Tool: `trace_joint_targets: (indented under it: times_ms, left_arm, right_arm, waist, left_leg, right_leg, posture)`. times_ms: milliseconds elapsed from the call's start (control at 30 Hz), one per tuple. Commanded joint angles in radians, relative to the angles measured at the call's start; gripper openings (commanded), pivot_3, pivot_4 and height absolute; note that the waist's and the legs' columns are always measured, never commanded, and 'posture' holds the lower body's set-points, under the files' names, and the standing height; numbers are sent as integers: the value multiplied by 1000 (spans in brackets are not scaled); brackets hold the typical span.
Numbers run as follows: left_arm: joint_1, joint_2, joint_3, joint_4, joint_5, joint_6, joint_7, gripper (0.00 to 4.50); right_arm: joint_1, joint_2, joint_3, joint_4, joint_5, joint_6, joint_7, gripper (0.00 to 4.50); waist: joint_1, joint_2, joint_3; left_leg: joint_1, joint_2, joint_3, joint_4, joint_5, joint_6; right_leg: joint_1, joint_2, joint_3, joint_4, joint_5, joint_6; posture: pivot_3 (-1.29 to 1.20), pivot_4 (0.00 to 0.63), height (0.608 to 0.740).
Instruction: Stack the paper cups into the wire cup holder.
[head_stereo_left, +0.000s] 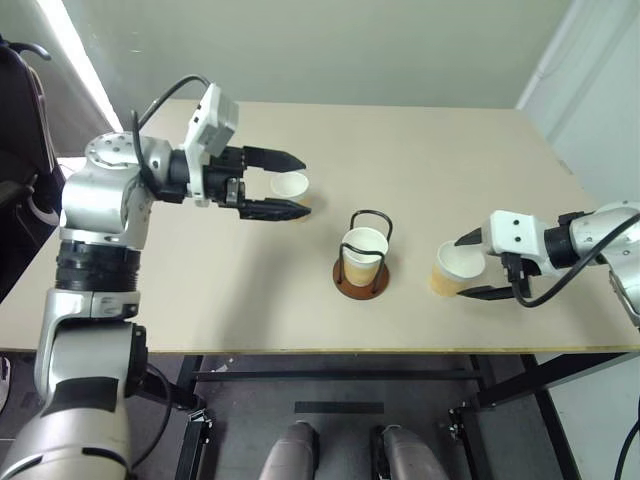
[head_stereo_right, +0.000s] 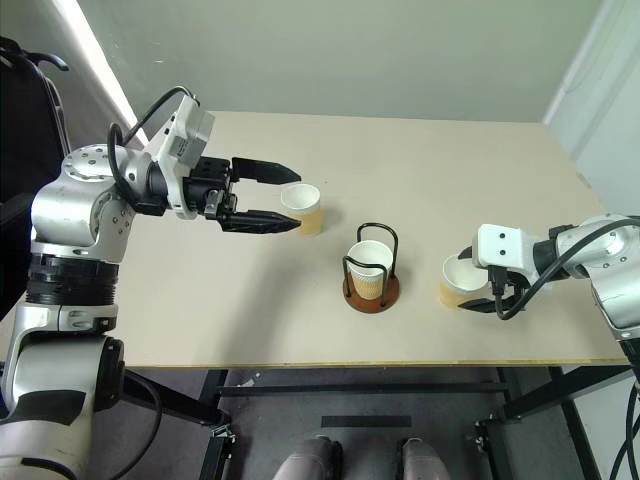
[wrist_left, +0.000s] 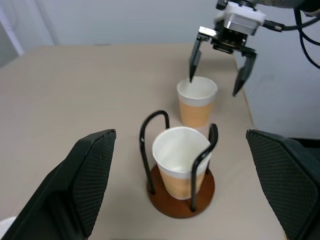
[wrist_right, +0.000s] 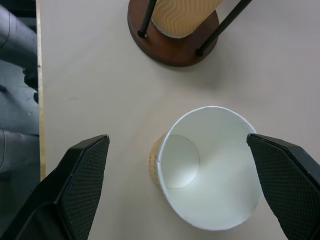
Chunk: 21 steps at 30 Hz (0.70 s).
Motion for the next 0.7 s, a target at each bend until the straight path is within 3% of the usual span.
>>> trace_joint_targets:
  times_ms: [33, 467, 700]
  left_arm:
    - [2, 45, -12, -45, -3, -15, -63, 4467]
    - [36, 227, -153, -101, -107, -101, -115, 4467]
    - [48, 265, -184, -125, -151, -108, -115, 4467]
  right_arm:
    - [-7, -3, 5, 12, -32, -38, 9, 4500]
    - [-35, 26, 37, 70, -91, -98, 38, 4500]
    - [-44, 30, 52, 100, -126, -136, 54, 4500]
  waist:
    - [0, 0, 0]
    - [-2, 0, 0]
    - [-4, 0, 0]
  left_leg:
    - [0, 0, 0, 0, 0, 0]
    - [0, 0, 0, -1, 0, 0]
    - [0, 0, 0, -1, -1, -1]
  right_leg:
    - [0, 0, 0, 0, 0, 0]
    - [-1, 0, 0, 0, -3, -5]
    - [-1, 0, 0, 0, -5, -8]
  posture:
    - [0, 150, 740]
    - [0, 150, 740]
    - [0, 150, 740]
